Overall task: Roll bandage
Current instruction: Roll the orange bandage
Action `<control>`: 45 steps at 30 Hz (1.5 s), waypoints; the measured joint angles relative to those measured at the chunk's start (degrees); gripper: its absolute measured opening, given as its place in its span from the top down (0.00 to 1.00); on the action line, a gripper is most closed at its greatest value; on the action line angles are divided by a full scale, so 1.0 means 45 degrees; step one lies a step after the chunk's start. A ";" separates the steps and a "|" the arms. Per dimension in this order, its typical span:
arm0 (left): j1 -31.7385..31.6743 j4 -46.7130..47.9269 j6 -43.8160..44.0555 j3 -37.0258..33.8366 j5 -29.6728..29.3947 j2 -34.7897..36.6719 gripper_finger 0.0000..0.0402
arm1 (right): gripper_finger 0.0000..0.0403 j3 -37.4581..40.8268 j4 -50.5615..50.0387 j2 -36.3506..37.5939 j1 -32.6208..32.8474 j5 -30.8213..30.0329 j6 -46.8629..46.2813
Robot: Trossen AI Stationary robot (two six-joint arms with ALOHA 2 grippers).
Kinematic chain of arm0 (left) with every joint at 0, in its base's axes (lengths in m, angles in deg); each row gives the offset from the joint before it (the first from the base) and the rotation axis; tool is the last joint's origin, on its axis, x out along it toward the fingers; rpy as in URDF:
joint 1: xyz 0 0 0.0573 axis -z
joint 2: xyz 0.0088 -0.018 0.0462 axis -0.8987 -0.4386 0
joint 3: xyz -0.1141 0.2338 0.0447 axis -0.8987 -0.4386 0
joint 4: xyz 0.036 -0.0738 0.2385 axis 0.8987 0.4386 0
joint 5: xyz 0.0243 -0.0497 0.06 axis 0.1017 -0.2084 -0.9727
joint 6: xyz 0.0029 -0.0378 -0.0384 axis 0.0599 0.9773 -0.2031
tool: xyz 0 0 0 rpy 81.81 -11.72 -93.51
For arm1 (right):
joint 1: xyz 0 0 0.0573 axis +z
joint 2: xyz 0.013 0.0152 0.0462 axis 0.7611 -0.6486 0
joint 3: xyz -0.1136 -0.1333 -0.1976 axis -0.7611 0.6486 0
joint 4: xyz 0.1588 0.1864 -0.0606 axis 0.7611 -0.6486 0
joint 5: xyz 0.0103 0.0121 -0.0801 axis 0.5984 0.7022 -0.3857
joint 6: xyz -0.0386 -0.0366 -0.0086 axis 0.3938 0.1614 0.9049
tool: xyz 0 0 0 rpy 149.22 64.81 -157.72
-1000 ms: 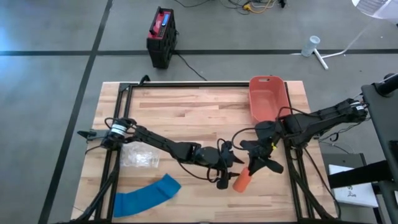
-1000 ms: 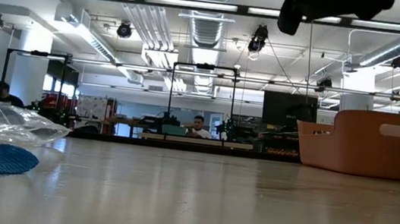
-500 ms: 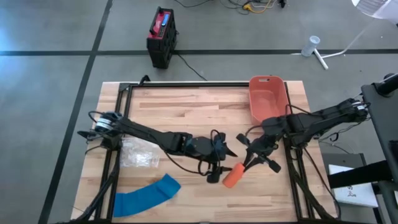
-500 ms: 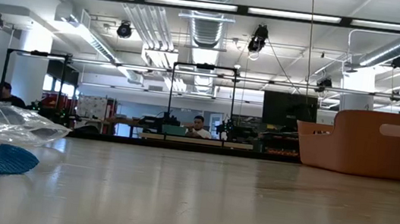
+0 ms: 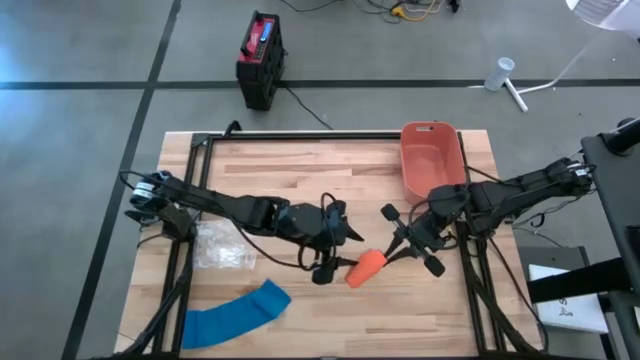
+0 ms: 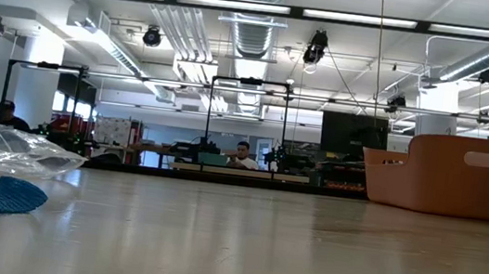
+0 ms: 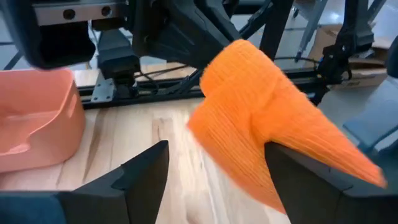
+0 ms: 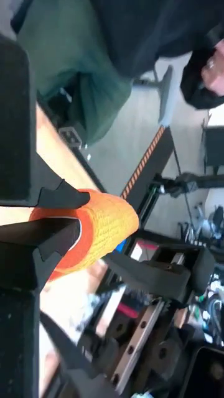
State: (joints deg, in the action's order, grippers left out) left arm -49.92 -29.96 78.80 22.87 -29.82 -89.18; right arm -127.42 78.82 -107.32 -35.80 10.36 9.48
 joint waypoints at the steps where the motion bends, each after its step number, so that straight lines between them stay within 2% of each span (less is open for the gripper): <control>1: -0.0035 0.0277 -0.0037 0.0000 0.0000 0.0148 0.34 | 0.98 0.0002 0.0014 0.0043 -0.0005 -0.0139 0.0102; 3: -0.0137 0.0577 -0.0084 0.0000 -0.0052 0.0386 0.33 | 0.98 0.0015 0.0320 0.0062 -0.0005 -0.0252 0.0125; 7: -0.0267 0.0696 -0.0722 0.0018 -0.1098 0.0627 0.33 | 0.98 0.0015 0.1084 0.0062 -0.0012 -0.0292 0.0110; 13: -0.0344 0.0703 -0.1153 0.0015 -0.1311 0.0687 0.37 | 0.98 0.0024 0.1660 0.0057 -0.0015 -0.0308 0.0074; 21: -0.0363 0.1728 -0.1205 0.0015 -0.2510 0.1167 0.43 | 0.98 0.0029 0.1993 0.0062 0.0001 -0.1448 0.0127; 29: -0.0387 0.4369 -0.0091 -0.0015 -0.3952 0.2401 0.43 | 0.98 0.0024 0.2631 0.0348 0.0148 -0.1431 0.0466; 33: -0.0243 0.5289 0.0816 -0.0024 -0.4862 0.3427 0.43 | 0.98 0.0134 0.2481 0.0762 0.0137 -0.2063 0.0485; 36: 0.0024 0.4807 0.1127 -0.0334 -0.4861 0.3975 0.43 | 0.98 0.0205 0.2595 0.1075 0.0148 -0.3075 0.0421; 39: 0.0544 0.3380 0.0794 -0.0826 -0.4859 0.4193 0.43 | 0.98 0.0350 0.2507 0.1269 0.0146 -0.4419 -0.0068; 43: 0.1344 0.0628 -0.0376 -0.1781 -0.4574 0.3901 0.43 | 0.98 0.0384 0.2385 0.1299 0.0023 -0.7886 -0.2104; 45: 0.1590 -0.0473 -0.0640 -0.2429 -0.4567 0.3409 0.43 | 0.98 0.0384 0.2237 0.1315 -0.0169 -0.9089 -0.3292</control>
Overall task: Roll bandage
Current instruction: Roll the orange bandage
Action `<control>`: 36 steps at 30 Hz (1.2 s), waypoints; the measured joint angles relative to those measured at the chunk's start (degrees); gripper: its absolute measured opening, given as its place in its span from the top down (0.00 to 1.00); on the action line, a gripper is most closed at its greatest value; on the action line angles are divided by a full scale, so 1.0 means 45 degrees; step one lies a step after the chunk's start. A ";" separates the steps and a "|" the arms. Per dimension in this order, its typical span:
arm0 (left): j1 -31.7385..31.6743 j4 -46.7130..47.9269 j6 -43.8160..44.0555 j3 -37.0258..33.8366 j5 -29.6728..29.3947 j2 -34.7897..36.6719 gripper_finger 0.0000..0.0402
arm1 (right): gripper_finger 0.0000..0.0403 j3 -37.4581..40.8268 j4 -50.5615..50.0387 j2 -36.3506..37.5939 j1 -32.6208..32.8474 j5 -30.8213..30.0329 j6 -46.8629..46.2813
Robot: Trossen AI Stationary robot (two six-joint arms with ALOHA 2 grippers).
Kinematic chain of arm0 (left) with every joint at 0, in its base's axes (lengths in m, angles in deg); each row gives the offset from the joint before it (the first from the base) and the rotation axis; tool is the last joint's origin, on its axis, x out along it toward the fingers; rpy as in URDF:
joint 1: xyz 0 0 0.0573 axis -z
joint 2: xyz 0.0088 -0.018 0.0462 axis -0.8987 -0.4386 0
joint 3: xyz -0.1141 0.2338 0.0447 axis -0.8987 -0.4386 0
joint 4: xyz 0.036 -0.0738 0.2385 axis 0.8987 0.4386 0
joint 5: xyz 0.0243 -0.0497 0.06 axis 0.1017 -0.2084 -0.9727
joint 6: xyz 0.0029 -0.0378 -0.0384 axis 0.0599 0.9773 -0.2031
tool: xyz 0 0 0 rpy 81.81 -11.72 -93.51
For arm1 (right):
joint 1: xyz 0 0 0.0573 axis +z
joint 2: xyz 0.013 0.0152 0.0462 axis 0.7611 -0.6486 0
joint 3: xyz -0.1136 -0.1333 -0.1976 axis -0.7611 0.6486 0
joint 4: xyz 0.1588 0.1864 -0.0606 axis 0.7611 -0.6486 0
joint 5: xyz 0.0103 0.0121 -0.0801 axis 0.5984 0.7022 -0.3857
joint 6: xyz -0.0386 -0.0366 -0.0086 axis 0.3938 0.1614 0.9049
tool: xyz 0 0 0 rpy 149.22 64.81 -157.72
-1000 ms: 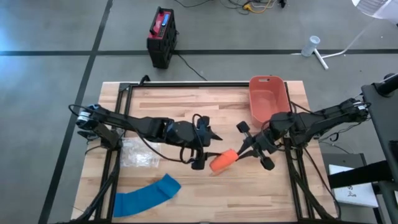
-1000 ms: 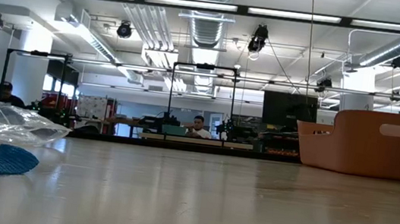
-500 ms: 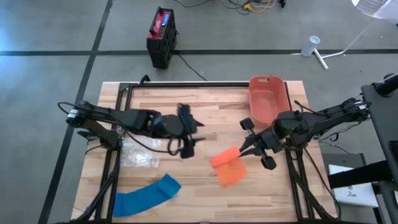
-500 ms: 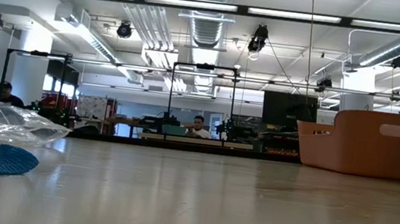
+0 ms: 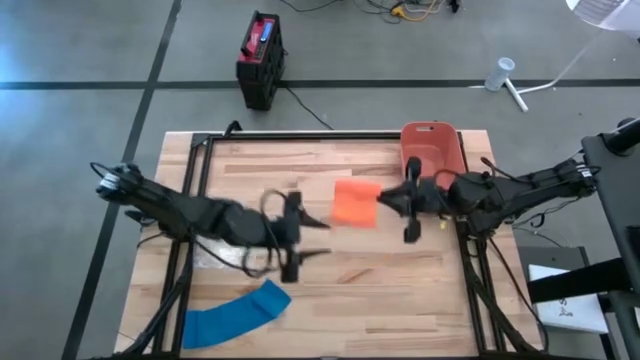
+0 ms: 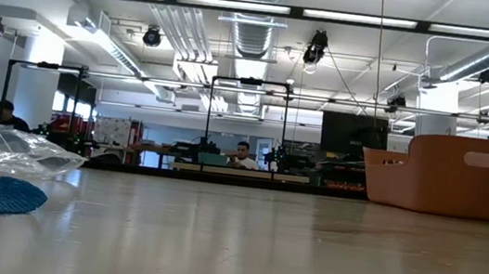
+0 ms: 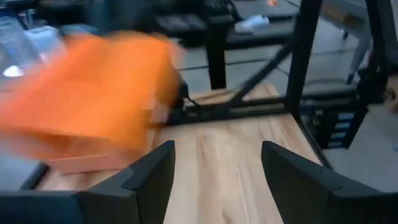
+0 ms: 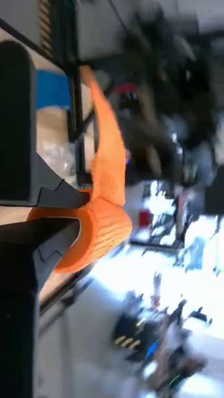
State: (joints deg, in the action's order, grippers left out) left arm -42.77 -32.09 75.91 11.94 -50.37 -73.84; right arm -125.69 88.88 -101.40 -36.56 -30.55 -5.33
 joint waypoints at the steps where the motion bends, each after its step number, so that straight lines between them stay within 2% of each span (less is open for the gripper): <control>1: 0.0011 -0.0473 0.0017 -0.0305 -0.0011 -0.0273 0.43 | 0.98 0.0001 -0.0193 0.0004 -0.0139 -0.0179 -0.0500; 3: -0.0001 -0.0950 0.0353 -0.0869 -0.0091 -0.0752 0.43 | 0.98 0.0005 -0.0652 0.0005 -0.0402 -0.0158 -0.1391; 7: -0.0105 -0.3662 0.0793 -0.1952 -0.0836 -0.1795 0.43 | 0.98 0.0009 -0.1934 0.0101 -0.0840 0.0010 -0.2800; 11: -0.0245 -0.6848 -0.0547 -0.2363 -0.1674 -0.3155 0.43 | 0.98 0.0020 -0.3246 -0.0120 -0.1031 0.0729 -0.3821; 14: -0.0368 -0.8219 -0.1893 -0.2106 -0.3138 -0.3734 0.43 | 0.98 0.0044 -0.3775 -0.0366 -0.1031 0.1941 -0.4232; 17: -0.0527 -0.7941 -0.2444 -0.1686 -0.4855 -0.4146 0.43 | 0.98 0.0044 -0.3823 -0.0565 -0.0925 0.3090 -0.4455; 22: -0.0732 -0.7380 -0.2198 -0.1409 -0.5349 -0.3967 0.43 | 0.98 0.0044 -0.3887 -0.0646 -0.0660 0.3373 -0.4049; 29: -0.0724 -0.6008 -0.0741 -0.1534 -0.5243 -0.3468 0.43 | 0.98 0.0044 -0.3988 -0.0372 -0.0385 0.3341 -0.3013; 36: -0.0730 -0.5940 -0.0548 -0.1815 -0.3974 -0.3464 0.43 | 0.98 0.0044 -0.4220 -0.0245 -0.0207 0.3916 -0.2109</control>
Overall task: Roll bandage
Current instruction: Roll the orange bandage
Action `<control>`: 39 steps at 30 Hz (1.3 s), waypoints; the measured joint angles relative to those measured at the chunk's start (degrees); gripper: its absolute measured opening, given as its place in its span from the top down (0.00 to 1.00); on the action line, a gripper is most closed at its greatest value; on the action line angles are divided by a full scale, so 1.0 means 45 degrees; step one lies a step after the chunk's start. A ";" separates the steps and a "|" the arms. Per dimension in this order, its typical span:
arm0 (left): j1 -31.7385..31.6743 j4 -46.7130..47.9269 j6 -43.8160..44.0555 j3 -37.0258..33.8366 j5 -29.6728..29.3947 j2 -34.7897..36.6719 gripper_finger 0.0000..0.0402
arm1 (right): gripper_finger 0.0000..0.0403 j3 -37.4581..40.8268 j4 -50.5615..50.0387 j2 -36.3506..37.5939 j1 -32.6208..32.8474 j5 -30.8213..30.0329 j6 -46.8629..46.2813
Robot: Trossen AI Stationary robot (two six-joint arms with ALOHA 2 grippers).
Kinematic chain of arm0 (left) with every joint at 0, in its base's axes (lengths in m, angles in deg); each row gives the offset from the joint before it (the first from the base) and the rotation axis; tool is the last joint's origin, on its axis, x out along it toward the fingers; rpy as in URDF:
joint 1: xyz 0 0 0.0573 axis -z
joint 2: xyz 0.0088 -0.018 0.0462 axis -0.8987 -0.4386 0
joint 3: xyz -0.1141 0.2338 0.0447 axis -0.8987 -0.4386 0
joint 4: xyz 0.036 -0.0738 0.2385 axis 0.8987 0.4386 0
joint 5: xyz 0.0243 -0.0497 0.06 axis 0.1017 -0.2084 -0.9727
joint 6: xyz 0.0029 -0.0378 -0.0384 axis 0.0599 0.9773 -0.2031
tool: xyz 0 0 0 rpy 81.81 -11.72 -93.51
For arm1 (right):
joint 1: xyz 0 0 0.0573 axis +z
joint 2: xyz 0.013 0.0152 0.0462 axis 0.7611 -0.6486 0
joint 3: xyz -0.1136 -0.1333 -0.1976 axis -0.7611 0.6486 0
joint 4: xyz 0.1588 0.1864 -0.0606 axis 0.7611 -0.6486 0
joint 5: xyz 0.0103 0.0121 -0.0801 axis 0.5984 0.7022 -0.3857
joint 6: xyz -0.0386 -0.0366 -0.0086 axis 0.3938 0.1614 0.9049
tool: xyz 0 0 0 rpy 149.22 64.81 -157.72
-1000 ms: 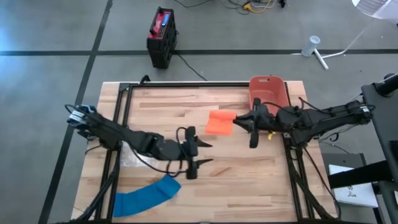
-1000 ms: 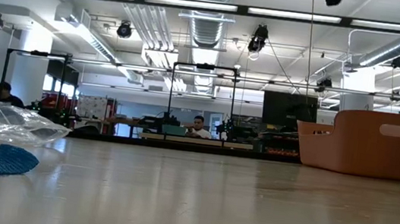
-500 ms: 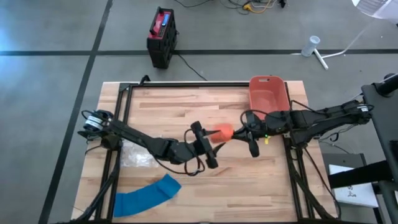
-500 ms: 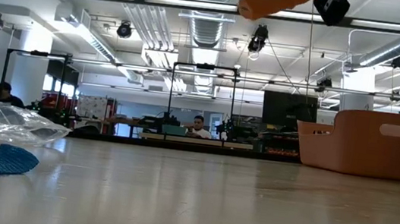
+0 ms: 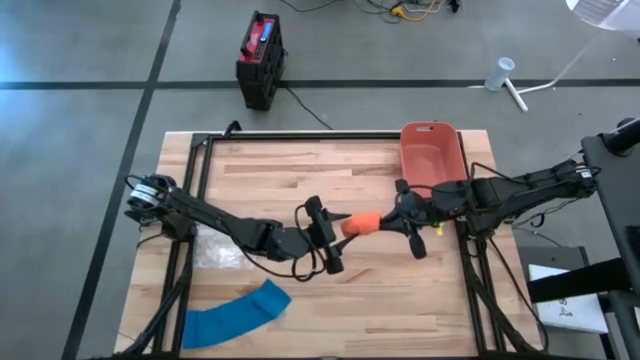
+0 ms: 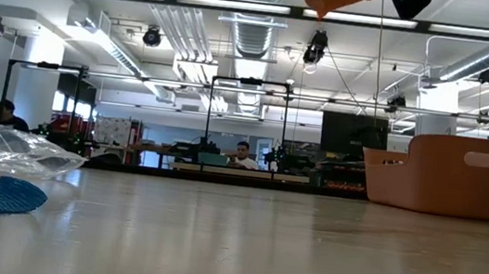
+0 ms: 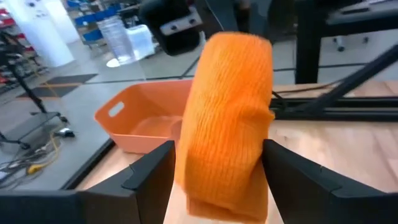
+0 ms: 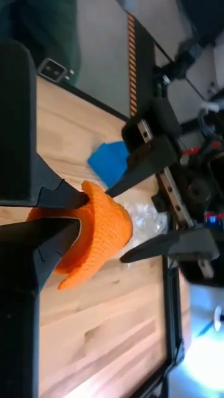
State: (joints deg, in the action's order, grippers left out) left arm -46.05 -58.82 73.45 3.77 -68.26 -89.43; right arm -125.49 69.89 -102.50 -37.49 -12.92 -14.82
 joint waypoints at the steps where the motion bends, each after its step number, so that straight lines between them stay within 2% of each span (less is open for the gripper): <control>1: 0.0006 0.0008 -0.0003 -0.0023 0.0141 0.0000 0.43 | 0.98 0.0000 -0.0007 0.0011 0.0009 0.0238 0.0244; 4: 0.0006 0.0002 -0.0010 -0.0036 0.0907 -0.0005 0.43 | 0.98 0.0000 -0.0024 0.0011 0.0014 0.0902 0.1000; 9: -0.0013 0.0171 0.0217 -0.0045 0.1996 -0.0005 0.43 | 0.98 0.0000 0.0005 0.0063 0.0026 0.1203 0.1968; 16: -0.0008 0.0718 0.0793 -0.0094 0.2238 -0.0024 0.45 | 0.98 -0.0015 -0.0149 0.0302 0.0021 0.1193 0.1364; 22: -0.0001 0.0713 0.0780 -0.0094 0.2302 -0.0024 0.53 | 0.98 -0.0019 -0.0467 0.0327 0.0021 0.1157 0.1160; 25: 0.0021 0.0673 0.0060 -0.0094 0.2259 -0.0003 0.56 | 0.98 -0.0018 -0.0510 0.0470 0.0010 0.1523 0.1092; 30: 0.0040 0.0552 -0.1251 -0.0080 0.2240 0.0063 0.54 | 0.98 -0.0086 -0.0455 0.0822 -0.0002 0.1858 -0.1622; 33: 0.0028 0.0413 -0.2044 -0.0098 0.1299 0.0006 0.50 | 0.98 -0.0148 0.0407 0.1129 0.0011 0.2031 -0.2871; 36: -0.0121 -0.0197 -0.2217 -0.0099 0.0749 0.0000 0.46 | 0.98 -0.0155 0.1238 0.1470 0.0011 0.2047 -0.3509; 39: -0.0275 -0.1315 -0.2346 -0.0104 0.0913 0.0000 0.43 | 0.98 -0.0155 0.1739 0.1759 -0.0001 0.1940 -0.3707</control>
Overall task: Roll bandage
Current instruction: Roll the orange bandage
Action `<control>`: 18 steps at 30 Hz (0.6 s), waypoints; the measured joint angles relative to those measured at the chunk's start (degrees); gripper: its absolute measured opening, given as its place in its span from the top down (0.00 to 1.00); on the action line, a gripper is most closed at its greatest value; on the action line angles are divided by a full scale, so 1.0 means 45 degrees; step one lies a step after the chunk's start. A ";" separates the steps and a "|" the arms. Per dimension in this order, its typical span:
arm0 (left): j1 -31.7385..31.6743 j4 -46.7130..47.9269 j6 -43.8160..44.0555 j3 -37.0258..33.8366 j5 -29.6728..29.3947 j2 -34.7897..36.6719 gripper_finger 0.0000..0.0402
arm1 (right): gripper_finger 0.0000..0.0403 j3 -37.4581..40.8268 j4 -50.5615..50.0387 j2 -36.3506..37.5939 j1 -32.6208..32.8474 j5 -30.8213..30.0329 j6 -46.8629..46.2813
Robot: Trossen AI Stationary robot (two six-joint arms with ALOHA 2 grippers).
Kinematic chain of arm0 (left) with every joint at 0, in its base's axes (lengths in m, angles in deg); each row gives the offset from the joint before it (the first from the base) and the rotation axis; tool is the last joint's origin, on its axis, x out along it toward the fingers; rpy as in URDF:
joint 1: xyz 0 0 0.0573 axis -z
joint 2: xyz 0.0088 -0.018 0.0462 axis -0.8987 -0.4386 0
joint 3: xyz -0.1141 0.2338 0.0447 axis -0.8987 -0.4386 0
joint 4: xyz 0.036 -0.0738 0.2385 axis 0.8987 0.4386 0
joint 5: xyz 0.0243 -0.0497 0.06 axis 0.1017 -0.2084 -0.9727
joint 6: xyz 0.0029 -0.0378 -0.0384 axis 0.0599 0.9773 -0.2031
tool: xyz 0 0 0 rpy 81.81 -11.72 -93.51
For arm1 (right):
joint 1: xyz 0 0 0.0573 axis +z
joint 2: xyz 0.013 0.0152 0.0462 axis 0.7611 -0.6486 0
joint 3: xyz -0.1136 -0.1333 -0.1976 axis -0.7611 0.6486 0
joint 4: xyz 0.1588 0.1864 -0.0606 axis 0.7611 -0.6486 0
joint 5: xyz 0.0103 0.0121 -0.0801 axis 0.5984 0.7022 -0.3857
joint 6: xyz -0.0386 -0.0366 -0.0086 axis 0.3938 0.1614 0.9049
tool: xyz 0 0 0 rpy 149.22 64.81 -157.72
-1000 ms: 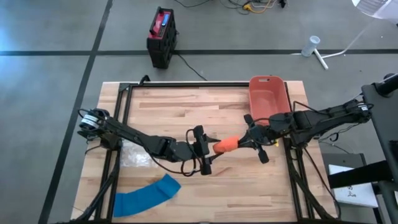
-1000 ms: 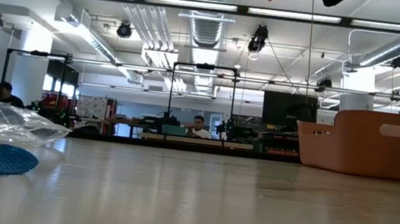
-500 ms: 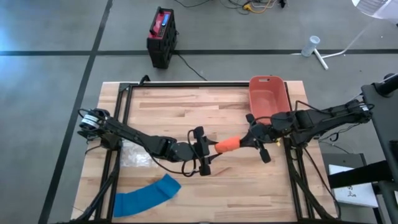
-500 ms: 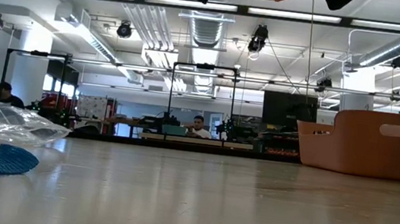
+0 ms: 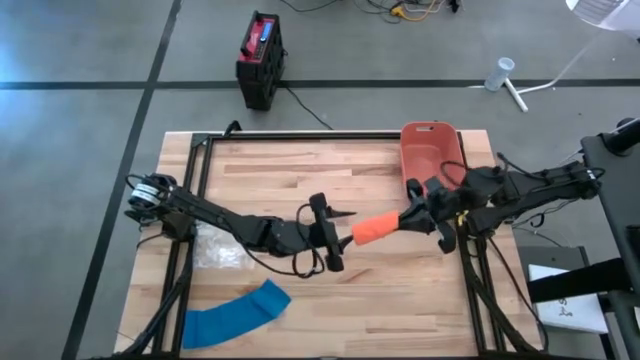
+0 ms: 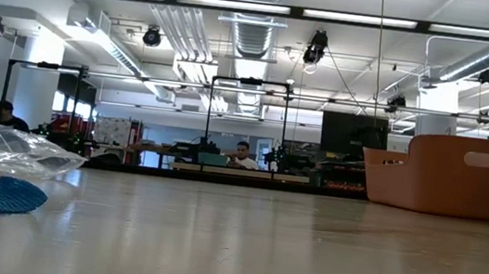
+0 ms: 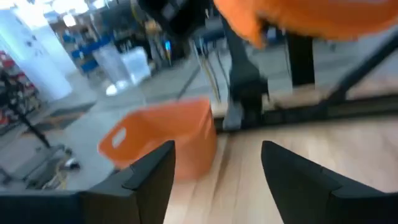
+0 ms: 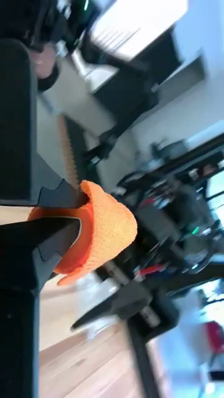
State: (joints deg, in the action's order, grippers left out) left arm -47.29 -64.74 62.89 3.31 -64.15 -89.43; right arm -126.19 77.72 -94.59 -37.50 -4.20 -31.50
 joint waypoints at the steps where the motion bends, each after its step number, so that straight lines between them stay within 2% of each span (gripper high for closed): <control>1: -0.0025 -0.0546 -0.0196 0.0000 0.0066 0.0000 0.42 | 0.98 0.0000 0.0232 0.0080 0.0004 0.0009 0.0002; 8: -0.0034 -0.4627 -0.1967 0.0005 0.1777 0.0000 0.45 | 0.98 0.0000 0.0772 0.0249 0.0012 0.0717 0.0044; 13: -0.0039 -0.5335 -0.3088 0.0005 0.2071 0.0005 0.48 | 0.98 0.0005 0.0850 0.0225 0.0012 0.1204 0.0049; 18: -0.0044 -0.5400 -0.3148 0.0005 0.2161 0.0005 0.54 | 0.98 0.0015 0.1023 0.0224 0.0012 0.1219 0.0071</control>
State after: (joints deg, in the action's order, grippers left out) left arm -47.49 -89.04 48.73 3.33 -54.42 -89.41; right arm -126.13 82.32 -93.58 -37.44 1.29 -31.18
